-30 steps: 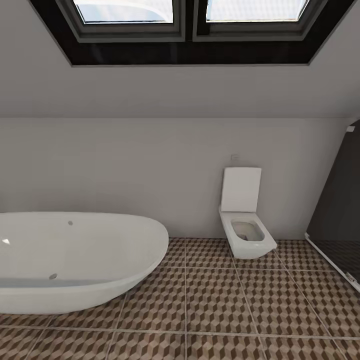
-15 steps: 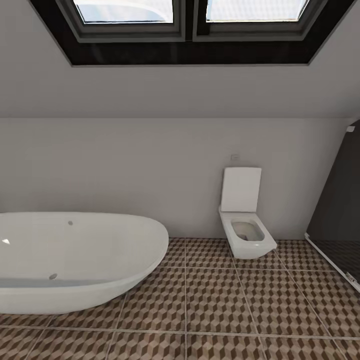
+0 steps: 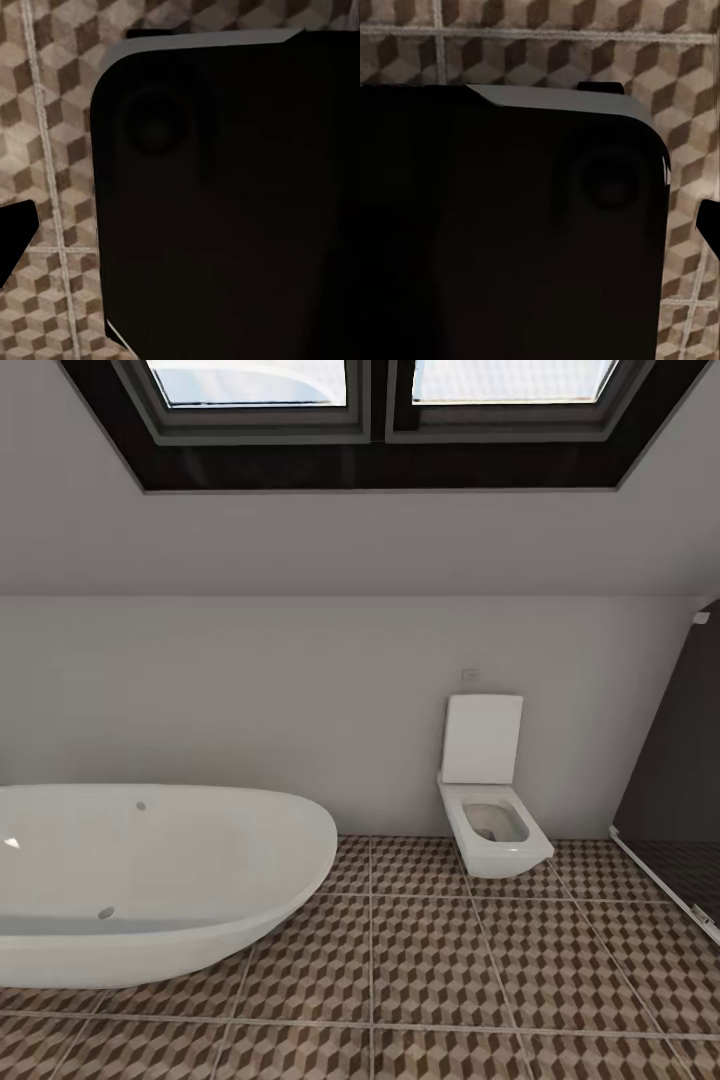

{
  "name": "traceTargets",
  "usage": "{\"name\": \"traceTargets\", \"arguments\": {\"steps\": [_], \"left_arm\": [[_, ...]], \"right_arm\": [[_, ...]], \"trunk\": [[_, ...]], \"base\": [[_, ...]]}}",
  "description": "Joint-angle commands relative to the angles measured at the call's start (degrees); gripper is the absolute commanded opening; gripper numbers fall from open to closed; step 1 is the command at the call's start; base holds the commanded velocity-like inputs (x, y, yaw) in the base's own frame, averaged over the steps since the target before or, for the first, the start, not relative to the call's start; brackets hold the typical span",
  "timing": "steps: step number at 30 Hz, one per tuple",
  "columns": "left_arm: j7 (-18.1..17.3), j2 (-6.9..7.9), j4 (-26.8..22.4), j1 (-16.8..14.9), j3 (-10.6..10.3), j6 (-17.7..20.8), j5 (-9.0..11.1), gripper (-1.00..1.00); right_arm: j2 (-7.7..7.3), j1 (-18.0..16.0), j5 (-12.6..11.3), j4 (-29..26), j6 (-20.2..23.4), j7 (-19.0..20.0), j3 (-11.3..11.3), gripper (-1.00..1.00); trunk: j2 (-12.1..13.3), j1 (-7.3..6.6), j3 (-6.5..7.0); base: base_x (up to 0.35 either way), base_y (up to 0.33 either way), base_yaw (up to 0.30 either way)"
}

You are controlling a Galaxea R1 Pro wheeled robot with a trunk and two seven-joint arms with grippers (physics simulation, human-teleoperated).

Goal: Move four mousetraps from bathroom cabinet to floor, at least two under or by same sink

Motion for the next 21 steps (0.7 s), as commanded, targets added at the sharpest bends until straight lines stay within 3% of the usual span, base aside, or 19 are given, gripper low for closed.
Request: {"name": "traceTargets", "arguments": {"steps": [1,10,16,21], "left_arm": [[0.0,0.19,-0.4,0.0,0.1,0.0,0.0,1.00],[1.0,2.19,-3.3,0.0,0.2,0.6,0.1,1.00],[2.9,2.34,-5.3,-0.4,0.3,0.9,0.0,1.00],[4.6,2.28,-6.9,-1.4,0.3,2.5,0.1,1.00]], "right_arm": [[0.00,0.0,0.0,-0.3,-0.5,-0.1,0.0,1.00],[-0.55,-0.1,0.2,-3.2,-3.4,-1.7,0.1,1.00],[-1.92,-0.3,0.2,-5.1,-5.3,-3.6,0.0,1.00],[-2.71,-0.6,0.1,-6.8,-3.7,-5.2,0.0,1.00]], "trunk": [[0.0,0.00,-0.05],[0.0,0.00,-0.05],[0.0,0.00,-0.05],[0.0,0.00,-0.05]], "base": [[0.000,0.000,0.000],[0.000,0.000,0.000],[0.000,0.000,0.000],[0.000,0.000,0.000]]}}
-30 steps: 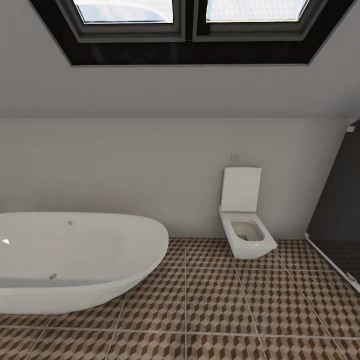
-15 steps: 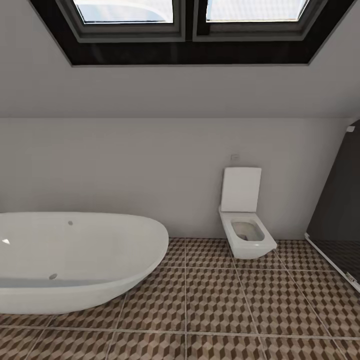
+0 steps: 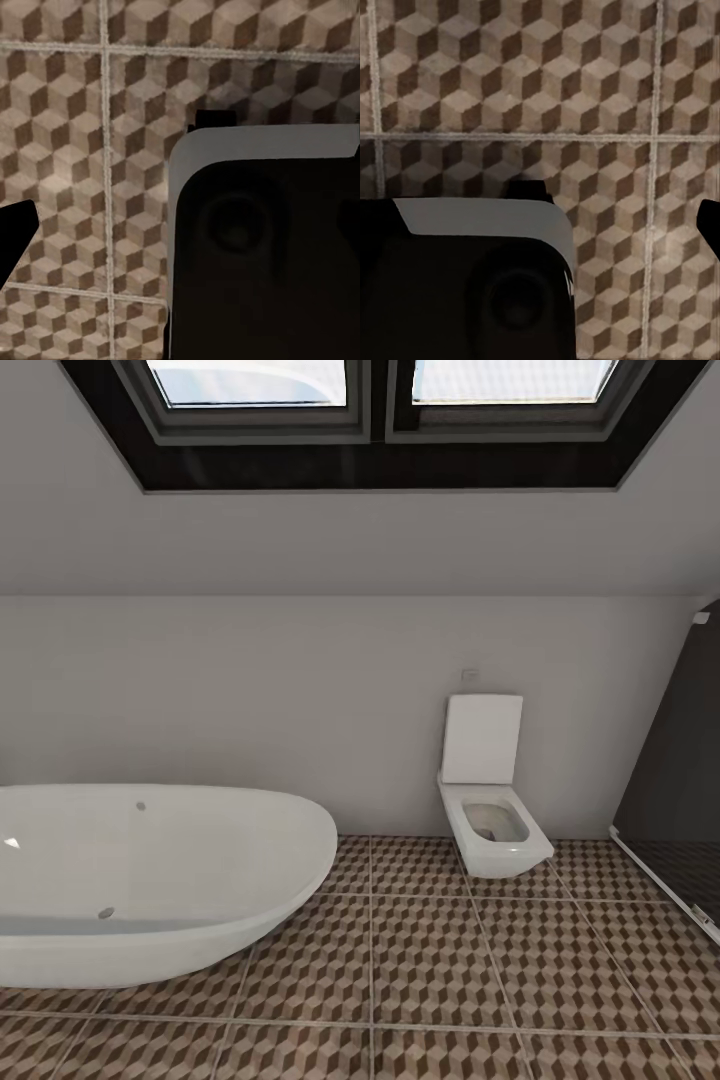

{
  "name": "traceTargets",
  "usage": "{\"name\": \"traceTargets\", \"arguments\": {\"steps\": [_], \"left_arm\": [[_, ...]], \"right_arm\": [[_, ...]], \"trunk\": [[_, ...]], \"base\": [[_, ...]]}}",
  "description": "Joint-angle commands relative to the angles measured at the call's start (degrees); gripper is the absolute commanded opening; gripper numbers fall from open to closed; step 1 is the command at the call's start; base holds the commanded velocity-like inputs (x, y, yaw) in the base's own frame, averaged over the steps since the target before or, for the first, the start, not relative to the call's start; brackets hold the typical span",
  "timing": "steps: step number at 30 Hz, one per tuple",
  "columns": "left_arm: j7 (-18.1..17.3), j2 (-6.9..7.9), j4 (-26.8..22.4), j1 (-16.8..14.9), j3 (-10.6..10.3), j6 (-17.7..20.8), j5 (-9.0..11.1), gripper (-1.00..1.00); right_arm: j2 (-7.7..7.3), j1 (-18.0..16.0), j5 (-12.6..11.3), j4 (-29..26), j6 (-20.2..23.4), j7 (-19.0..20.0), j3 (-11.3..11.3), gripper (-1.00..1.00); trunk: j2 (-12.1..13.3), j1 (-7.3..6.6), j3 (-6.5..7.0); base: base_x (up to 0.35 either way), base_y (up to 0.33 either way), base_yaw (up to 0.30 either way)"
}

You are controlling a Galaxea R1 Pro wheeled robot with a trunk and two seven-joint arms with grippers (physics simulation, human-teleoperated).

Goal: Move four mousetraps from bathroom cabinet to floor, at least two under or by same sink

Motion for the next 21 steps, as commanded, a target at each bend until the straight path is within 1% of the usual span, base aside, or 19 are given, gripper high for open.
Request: {"name": "traceTargets", "arguments": {"steps": [1,4,5,8,11,15,17,18,19,20,21], "left_arm": [[0.4,-0.01,-0.4,-0.1,0.0,0.5,0.0,1.00],[1.4,0.03,-1.4,-0.3,-0.1,1.5,0.1,1.00],[4.1,0.05,-43.7,-0.4,-0.1,9.5,0.1,1.00],[3.7,0.16,-44.8,-0.5,-0.2,10.6,0.1,1.00],[3.3,0.32,-42.5,-0.5,-0.2,8.0,0.1,1.00],[3.2,0.91,-37.3,-0.5,0.1,1.3,0.1,1.00],[3.2,1.37,-34.3,-0.6,0.4,-2.9,0.2,1.00],[3.2,1.62,-31.6,-0.6,0.6,-7.2,0.2,1.00],[3.2,1.62,-31.6,-0.6,0.6,-7.2,0.2,1.00],[3.2,1.66,-29.3,-0.6,0.7,-10.9,0.2,1.00],[3.2,1.62,-28.5,-0.6,0.8,-12.4,0.2,1.00]], "right_arm": [[-0.04,-0.1,0.0,-0.3,0.2,-0.5,0.0,1.00],[-0.05,-0.1,0.0,-1.3,1.1,-0.5,0.1,1.00],[-0.07,-0.1,-0.1,-44.4,9.6,-0.4,0.1,1.00],[0.01,-0.1,-0.3,-45.6,8.9,-0.3,0.2,1.00],[0.14,-0.1,-0.3,-43.8,5.3,-0.2,0.3,1.00],[0.14,-0.1,-0.4,-39.2,-0.4,-0.2,0.3,1.00],[0.14,-0.1,-0.4,-37.0,-3.5,-0.2,0.3,1.00],[0.14,-0.1,-0.4,-35.3,-6.5,-0.2,0.3,1.00],[0.14,-0.1,-0.4,-35.3,-6.5,-0.2,0.3,1.00],[0.14,-0.1,-0.3,-34.2,-8.9,-0.2,0.3,1.00],[0.14,-0.1,-0.3,-33.7,-9.8,-0.2,0.3,1.00]], "trunk": [[0.0,0.00,-0.06],[0.0,0.00,-0.06],[0.0,0.00,-0.06],[0.0,0.00,-0.06],[0.0,0.00,-0.06],[0.0,0.00,-0.06],[0.0,0.00,-0.06],[0.0,0.00,-0.06],[0.0,0.00,-0.06],[0.0,0.00,-0.06],[0.0,0.00,-0.06]], "base": [[0.000,0.000,0.000],[0.000,0.000,0.000],[0.000,0.000,0.000],[0.000,0.000,0.000],[0.000,0.000,0.000],[0.000,0.000,0.000],[0.000,0.000,0.000],[0.000,0.000,0.000],[0.000,0.000,0.000],[0.000,0.000,0.000],[0.000,0.000,0.000]]}}
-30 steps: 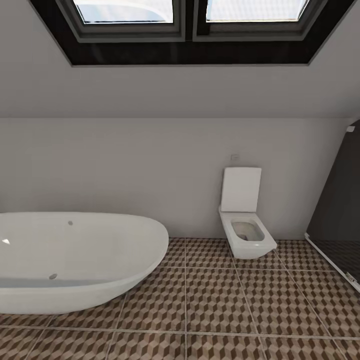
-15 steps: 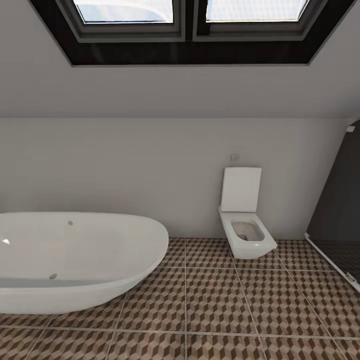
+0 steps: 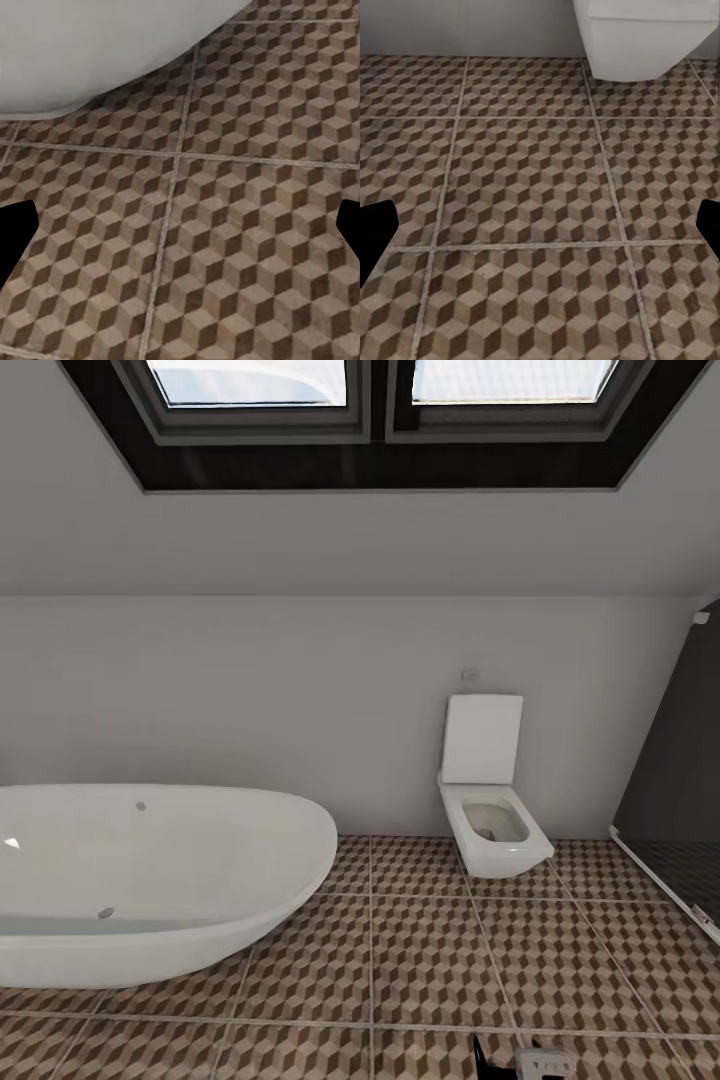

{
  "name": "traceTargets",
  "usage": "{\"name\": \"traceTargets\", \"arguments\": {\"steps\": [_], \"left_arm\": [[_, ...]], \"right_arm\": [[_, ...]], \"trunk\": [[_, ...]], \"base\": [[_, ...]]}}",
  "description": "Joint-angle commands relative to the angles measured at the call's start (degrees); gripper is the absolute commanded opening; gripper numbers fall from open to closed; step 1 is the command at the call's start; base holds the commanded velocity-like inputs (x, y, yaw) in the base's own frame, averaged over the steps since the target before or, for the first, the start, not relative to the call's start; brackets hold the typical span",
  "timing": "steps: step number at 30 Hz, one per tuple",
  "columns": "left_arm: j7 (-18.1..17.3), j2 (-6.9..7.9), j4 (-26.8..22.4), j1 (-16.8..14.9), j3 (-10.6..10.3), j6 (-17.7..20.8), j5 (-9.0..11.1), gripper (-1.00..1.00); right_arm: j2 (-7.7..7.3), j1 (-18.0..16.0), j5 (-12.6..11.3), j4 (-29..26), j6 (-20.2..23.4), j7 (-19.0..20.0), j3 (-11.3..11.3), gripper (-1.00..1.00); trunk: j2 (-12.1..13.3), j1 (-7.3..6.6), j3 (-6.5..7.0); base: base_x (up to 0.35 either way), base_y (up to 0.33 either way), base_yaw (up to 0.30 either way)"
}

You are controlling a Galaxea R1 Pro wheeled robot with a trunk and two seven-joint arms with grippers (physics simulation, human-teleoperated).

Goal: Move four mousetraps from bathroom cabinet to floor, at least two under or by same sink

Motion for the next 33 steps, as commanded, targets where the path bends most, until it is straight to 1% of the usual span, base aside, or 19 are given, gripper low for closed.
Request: {"name": "traceTargets", "arguments": {"steps": [1,4,8,14,24,30,32,33], "left_arm": [[0.2,-0.06,0.7,0.0,0.0,-1.5,0.1,1.00],[0.2,-0.29,2.2,0.0,0.0,-3.9,0.0,1.00],[0.3,-0.77,3.2,0.0,0.0,-5.4,0.1,1.00],[0.3,-1.14,4.2,0.0,-0.1,-6.3,0.1,1.00],[0.3,-1.27,5.6,0.0,-0.1,-6.8,0.1,1.00],[0.3,-1.25,4.6,0.0,0.0,-6.9,0.0,1.00],[0.3,-1.26,3.1,0.0,0.0,-6.8,0.0,1.00],[0.3,-1.29,0.8,0.0,-0.1,-6.6,0.1,1.00]], "right_arm": [[0.01,0.0,0.0,0.4,-0.9,-0.2,0.0,1.00],[0.05,0.0,0.0,1.2,-2.4,-0.2,0.1,1.00],[0.08,0.0,0.0,2.0,-3.4,-0.2,0.1,1.00],[0.09,0.0,0.0,2.8,-4.0,-0.2,0.1,1.00],[0.13,0.0,0.0,4.1,-4.2,-0.2,0.1,1.00],[0.17,0.0,0.1,4.4,-4.3,-0.3,0.2,1.00],[0.16,0.0,0.1,4.4,-4.4,-0.3,0.2,1.00],[0.15,0.0,0.1,4.4,-4.4,-0.3,0.2,1.00]], "trunk": [[0.0,0.00,-0.06],[0.0,0.00,-0.06],[0.0,0.00,-0.06],[0.0,0.00,-0.06],[0.0,0.00,-0.06],[0.0,0.00,-0.06],[0.0,0.00,-0.06],[0.0,0.00,-0.06]], "base": [[0.000,0.000,0.000],[0.000,0.000,0.000],[0.000,0.000,0.000],[0.000,0.000,0.000],[0.000,0.000,0.000],[0.000,0.000,0.000],[0.000,0.000,0.000],[0.000,0.000,0.000]]}}
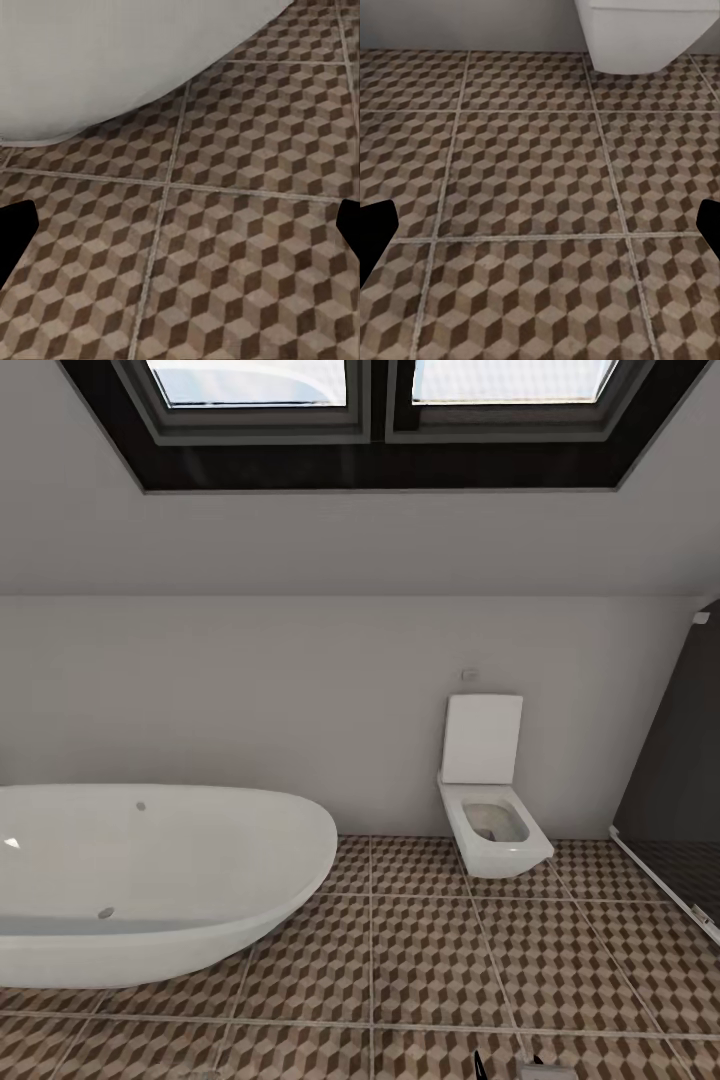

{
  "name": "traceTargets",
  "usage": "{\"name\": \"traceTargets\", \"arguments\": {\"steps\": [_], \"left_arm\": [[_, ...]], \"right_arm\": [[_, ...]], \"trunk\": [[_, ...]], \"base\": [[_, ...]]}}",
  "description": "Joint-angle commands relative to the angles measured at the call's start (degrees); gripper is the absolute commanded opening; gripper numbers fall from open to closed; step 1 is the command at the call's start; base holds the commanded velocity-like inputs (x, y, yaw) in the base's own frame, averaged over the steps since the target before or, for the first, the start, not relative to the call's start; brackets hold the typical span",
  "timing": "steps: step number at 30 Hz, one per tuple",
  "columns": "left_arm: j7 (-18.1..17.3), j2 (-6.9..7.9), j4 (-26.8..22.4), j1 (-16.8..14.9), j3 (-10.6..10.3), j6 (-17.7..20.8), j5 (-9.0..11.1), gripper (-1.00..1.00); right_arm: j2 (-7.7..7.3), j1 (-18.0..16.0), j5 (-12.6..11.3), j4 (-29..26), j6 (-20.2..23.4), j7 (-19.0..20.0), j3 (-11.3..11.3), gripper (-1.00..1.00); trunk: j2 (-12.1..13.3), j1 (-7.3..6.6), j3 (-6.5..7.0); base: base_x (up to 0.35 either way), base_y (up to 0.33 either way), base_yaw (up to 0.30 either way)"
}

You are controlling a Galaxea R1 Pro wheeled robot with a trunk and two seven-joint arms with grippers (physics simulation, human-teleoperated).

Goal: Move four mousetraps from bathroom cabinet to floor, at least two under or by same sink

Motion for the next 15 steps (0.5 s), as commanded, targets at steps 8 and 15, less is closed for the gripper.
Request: {"name": "traceTargets", "arguments": {"steps": [8,15], "left_arm": [[0.2,-1.97,-13.1,0.0,-0.2,6.2,-0.1,1.00],[-0.2,-2.70,-18.4,0.0,-0.3,16.9,-0.1,1.00]], "right_arm": [[-0.02,0.0,0.0,0.1,-0.2,-0.3,0.0,1.00],[-0.04,0.0,0.0,0.1,-0.2,-0.3,0.0,1.00]], "trunk": [[0.0,0.00,-0.06],[0.0,0.00,-0.06]], "base": [[0.000,0.000,0.000],[0.000,0.000,0.000]]}}
